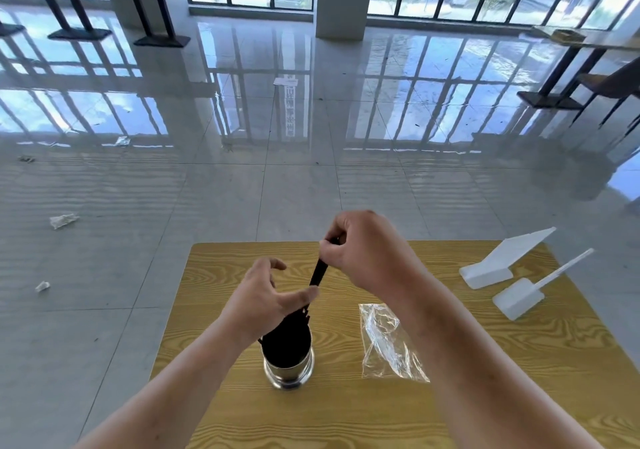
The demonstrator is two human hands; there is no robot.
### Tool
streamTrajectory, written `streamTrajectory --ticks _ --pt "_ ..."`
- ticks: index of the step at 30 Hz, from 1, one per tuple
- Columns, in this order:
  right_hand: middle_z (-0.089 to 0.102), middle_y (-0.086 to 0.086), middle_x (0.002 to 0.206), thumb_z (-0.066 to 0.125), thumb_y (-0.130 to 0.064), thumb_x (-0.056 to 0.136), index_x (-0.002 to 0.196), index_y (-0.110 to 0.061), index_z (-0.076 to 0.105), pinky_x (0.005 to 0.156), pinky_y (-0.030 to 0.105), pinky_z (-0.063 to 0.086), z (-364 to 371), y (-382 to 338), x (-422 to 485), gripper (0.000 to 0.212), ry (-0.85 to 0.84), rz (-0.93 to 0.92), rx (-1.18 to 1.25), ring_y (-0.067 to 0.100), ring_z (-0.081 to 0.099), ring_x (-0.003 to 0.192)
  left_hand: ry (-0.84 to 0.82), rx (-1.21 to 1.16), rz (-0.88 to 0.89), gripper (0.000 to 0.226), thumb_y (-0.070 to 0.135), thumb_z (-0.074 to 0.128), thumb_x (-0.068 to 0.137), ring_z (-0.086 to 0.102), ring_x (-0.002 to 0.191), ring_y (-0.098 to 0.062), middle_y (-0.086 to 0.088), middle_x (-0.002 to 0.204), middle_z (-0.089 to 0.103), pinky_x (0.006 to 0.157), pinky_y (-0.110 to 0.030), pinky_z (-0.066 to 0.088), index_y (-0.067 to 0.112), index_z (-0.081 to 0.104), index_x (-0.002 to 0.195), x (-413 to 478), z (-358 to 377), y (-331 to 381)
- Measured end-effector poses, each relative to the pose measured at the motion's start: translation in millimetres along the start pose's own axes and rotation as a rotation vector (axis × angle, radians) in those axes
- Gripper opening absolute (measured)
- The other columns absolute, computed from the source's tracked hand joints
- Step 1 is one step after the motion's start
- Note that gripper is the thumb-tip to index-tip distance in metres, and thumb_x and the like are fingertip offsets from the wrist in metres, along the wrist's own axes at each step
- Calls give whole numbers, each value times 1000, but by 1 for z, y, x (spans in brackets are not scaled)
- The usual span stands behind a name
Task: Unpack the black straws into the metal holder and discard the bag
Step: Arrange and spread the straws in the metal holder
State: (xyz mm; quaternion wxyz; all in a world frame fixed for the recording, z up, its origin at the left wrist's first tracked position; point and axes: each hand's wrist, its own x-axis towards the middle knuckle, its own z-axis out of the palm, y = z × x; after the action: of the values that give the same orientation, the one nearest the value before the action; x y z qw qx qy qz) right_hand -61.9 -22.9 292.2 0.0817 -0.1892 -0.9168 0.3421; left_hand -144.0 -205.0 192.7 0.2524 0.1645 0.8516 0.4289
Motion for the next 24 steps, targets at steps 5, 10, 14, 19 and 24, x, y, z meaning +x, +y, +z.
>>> streamTrajectory --ticks 5,10,14,19,24 --pt "65 -8 58 77 -25 85 76 -23 71 46 24 41 -22 4 2 11 165 -41 112 4 51 45 -15 -377 -81 85 99 65 58 35 44 -12 3 55 45 49 -28 36 15 69 74 -2 -7 5" --pt "70 -1 63 78 -24 89 79 -22 73 50 39 52 -8 -7 -5 11 272 -134 441 16 62 53 -495 -961 -282 101 95 61 71 33 54 -11 0 72 49 42 -24 30 7 79 118 -8 -10 15" --pt "72 16 67 75 -12 94 83 -15 73 60 50 57 17 -7 -15 11 195 -107 765 28 62 58 -396 -1317 -194 76 84 70 77 30 48 -9 5 65 39 35 -22 32 14 76 108 -3 -16 22" --pt "72 7 74 70 -9 100 99 -10 71 60 29 55 44 18 -23 2 34 52 951 17 64 63 -4 -1181 -68 25 40 65 97 30 40 -9 4 54 36 32 -21 27 19 74 88 12 -28 27" --pt "66 8 84 66 -20 102 112 -20 64 50 25 46 59 60 -26 10 88 258 753 15 53 61 170 -583 188 35 52 59 88 34 41 -12 6 50 42 38 -25 30 23 75 78 12 -34 21"
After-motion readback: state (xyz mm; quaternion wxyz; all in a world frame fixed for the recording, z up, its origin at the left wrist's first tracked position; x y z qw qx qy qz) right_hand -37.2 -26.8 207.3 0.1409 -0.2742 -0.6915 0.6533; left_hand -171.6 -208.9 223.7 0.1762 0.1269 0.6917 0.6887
